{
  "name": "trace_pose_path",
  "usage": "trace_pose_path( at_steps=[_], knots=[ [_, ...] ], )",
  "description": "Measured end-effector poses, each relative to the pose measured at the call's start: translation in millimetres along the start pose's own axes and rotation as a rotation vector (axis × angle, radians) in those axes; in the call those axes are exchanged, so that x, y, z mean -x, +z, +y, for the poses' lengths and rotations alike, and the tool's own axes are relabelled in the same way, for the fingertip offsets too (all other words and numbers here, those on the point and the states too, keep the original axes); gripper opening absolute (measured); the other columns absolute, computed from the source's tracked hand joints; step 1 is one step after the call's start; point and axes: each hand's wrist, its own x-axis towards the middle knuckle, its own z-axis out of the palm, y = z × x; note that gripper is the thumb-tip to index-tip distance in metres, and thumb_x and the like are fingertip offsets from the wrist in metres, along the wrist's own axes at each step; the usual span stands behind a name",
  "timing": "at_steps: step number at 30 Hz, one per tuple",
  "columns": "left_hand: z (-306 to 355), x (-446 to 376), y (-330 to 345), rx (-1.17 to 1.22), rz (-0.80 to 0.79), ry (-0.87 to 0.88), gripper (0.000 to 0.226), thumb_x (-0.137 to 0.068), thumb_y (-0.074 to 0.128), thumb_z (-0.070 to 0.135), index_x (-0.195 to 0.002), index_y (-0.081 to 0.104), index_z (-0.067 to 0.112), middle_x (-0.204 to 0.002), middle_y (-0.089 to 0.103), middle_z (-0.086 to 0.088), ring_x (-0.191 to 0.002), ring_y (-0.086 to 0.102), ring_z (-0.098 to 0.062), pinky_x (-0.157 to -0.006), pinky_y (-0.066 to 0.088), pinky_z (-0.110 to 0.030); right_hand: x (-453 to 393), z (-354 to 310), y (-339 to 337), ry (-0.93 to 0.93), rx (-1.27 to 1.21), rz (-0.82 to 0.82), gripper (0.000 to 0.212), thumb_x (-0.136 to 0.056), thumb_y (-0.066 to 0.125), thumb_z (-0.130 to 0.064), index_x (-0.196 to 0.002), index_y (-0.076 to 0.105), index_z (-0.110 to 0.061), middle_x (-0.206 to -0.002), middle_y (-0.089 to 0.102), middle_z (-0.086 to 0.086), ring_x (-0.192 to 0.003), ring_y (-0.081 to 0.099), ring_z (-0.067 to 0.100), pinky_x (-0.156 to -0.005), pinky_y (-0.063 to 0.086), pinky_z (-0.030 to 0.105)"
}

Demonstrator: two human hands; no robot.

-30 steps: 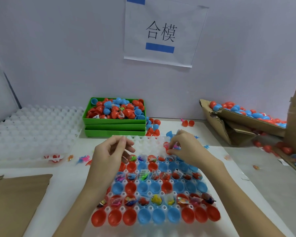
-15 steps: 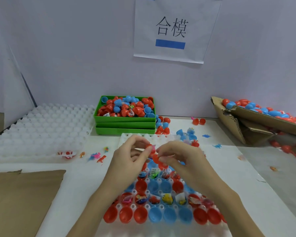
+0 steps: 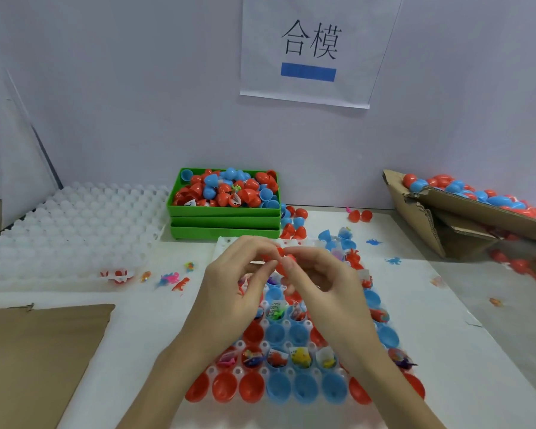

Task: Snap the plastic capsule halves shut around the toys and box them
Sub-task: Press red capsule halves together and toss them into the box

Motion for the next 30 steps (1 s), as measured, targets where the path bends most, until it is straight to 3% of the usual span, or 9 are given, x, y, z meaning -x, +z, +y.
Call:
trace_pose_path(
  at_steps=[5, 9, 12, 16, 22, 27, 30],
  knots=[
    [-2.3, -0.4, -1.0, -0.069, 0.055, 0.077, 0.013, -0.096, 0.069, 0.010, -0.106, 0.076, 0.013, -0.114, 0.067, 0.007, -0.110, 0.067, -0.009, -0.091, 0.056, -0.018, 5.0, 1.4, 7.7, -0.049, 0.001, 0.061, 0.027, -0.096, 0.070, -0.021, -0.123, 0.073, -0.024, -0.101, 0.077, -0.011, -0.096, 0.075, 0.010, -0.079, 0.060, 0.020],
    [-2.5, -0.3, -0.4, -0.128, 0.135, 0.109, 0.013, -0.092, 0.075, 0.014, -0.104, 0.079, 0.015, -0.111, 0.069, 0.008, -0.109, 0.067, -0.008, -0.094, 0.051, -0.015, 7.3, 0.9, 11.3, 0.082, -0.189, 0.094, 0.022, -0.091, 0.077, -0.027, -0.112, 0.077, -0.031, -0.103, 0.079, -0.010, -0.100, 0.075, 0.010, -0.087, 0.059, 0.019],
    [-1.1, 0.3, -2.4, -0.111, 0.194, 0.077, 0.016, -0.086, 0.081, 0.021, -0.102, 0.082, 0.020, -0.108, 0.071, 0.009, -0.105, 0.069, -0.010, -0.089, 0.054, -0.016, 7.0, -1.0, 11.1, 0.115, -0.254, 0.062, 0.020, -0.092, 0.075, -0.028, -0.112, 0.078, -0.031, -0.106, 0.079, -0.006, -0.102, 0.075, 0.013, -0.087, 0.058, 0.019],
    [1.2, 0.6, -3.9, 0.045, 0.152, -0.031, 0.014, -0.082, 0.081, 0.030, -0.095, 0.084, 0.024, -0.105, 0.071, 0.013, -0.102, 0.071, -0.015, -0.078, 0.060, -0.023, 6.3, -1.2, 9.4, 0.141, -0.287, 0.044, 0.018, -0.096, 0.071, -0.028, -0.111, 0.079, -0.032, -0.110, 0.078, -0.004, -0.103, 0.075, 0.014, -0.086, 0.058, 0.019],
    [5.2, 1.5, 1.2, -0.072, 0.101, 0.038, 0.023, -0.090, 0.074, 0.024, -0.111, 0.082, 0.020, -0.115, 0.070, 0.008, -0.111, 0.067, -0.006, -0.091, 0.054, -0.013, 4.1, -0.7, 7.1, 0.149, -0.291, 0.101, 0.020, -0.092, 0.072, -0.036, -0.109, 0.079, -0.026, -0.104, 0.079, -0.003, -0.098, 0.075, 0.014, -0.084, 0.056, 0.015],
    [5.3, 2.2, 2.8, -0.033, 0.164, -0.023, 0.018, -0.087, 0.079, 0.023, -0.105, 0.081, 0.021, -0.109, 0.071, 0.009, -0.104, 0.071, -0.011, -0.085, 0.061, -0.024, 4.6, -1.8, 7.8, 0.126, -0.318, 0.045, 0.019, -0.094, 0.069, -0.034, -0.109, 0.079, -0.030, -0.107, 0.079, -0.004, -0.103, 0.075, 0.013, -0.084, 0.056, 0.014],
    [7.8, 1.4, -1.5, 0.098, 0.214, -0.127, 0.027, -0.082, 0.083, 0.032, -0.104, 0.069, 0.031, -0.099, 0.073, 0.015, -0.097, 0.073, -0.010, -0.080, 0.060, -0.019, 4.6, -2.7, 8.8, 0.095, -0.264, 0.018, 0.021, -0.096, 0.069, -0.025, -0.114, 0.078, -0.030, -0.108, 0.079, -0.010, -0.104, 0.074, 0.009, -0.083, 0.055, 0.012]
  ],
)
